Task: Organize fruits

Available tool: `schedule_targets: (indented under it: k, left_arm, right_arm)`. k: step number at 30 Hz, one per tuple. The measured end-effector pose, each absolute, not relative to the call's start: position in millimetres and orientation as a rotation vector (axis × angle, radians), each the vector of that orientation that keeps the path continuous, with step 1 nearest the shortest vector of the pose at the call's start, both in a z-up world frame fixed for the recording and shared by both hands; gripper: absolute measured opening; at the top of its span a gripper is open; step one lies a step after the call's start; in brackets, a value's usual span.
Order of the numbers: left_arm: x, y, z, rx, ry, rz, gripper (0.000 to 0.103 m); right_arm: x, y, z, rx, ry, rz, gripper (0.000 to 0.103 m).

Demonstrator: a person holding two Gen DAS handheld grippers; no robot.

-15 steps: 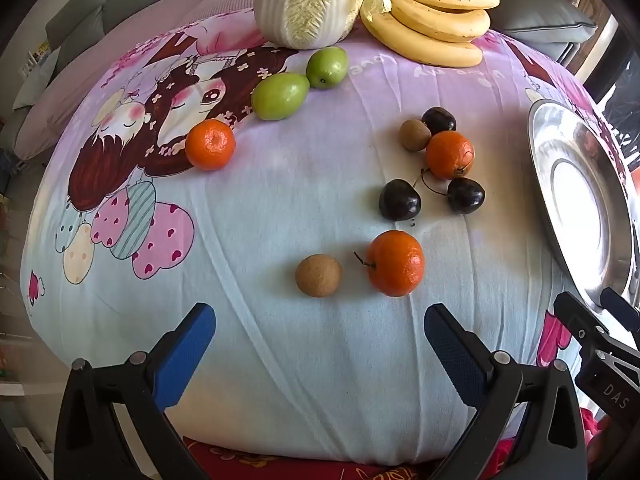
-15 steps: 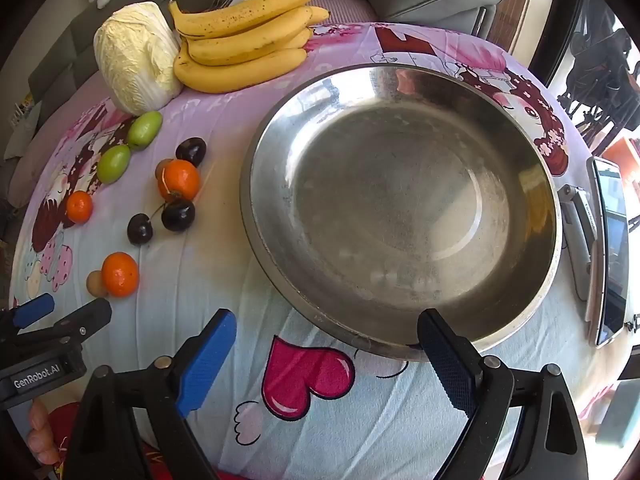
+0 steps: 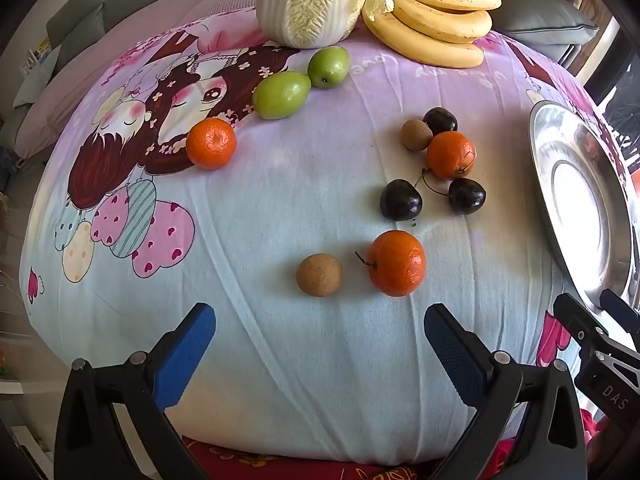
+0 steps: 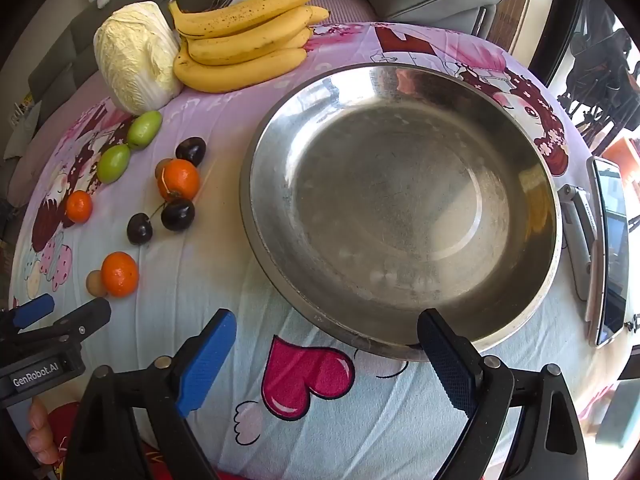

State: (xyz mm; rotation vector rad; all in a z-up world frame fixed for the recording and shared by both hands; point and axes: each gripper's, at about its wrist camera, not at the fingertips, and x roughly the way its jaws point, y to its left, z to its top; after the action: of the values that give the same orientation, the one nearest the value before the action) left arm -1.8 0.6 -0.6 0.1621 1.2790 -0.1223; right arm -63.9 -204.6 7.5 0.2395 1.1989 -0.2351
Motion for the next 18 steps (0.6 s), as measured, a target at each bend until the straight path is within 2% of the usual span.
schedule_targets:
  k: [5,13,18]
  left_arm:
    - [-1.7,0.6,-0.6,0.162,1.280,-0.123,0.103]
    - [43.4,-63.2,-1.4,0.158,1.284,-0.122,0.103]
    - [41.1,-61.9,-2.6,0.154,1.283,-0.126,0.103]
  right_arm:
    - [-63.7,-204.4,7.5,0.239,1.199,-0.235,0.094]
    - [-63.7,-203.7,7.8,0.240,1.199,-0.236,0.094]
    - [-63.9,-204.0,5.6,0.237,1.201,-0.241,0.094]
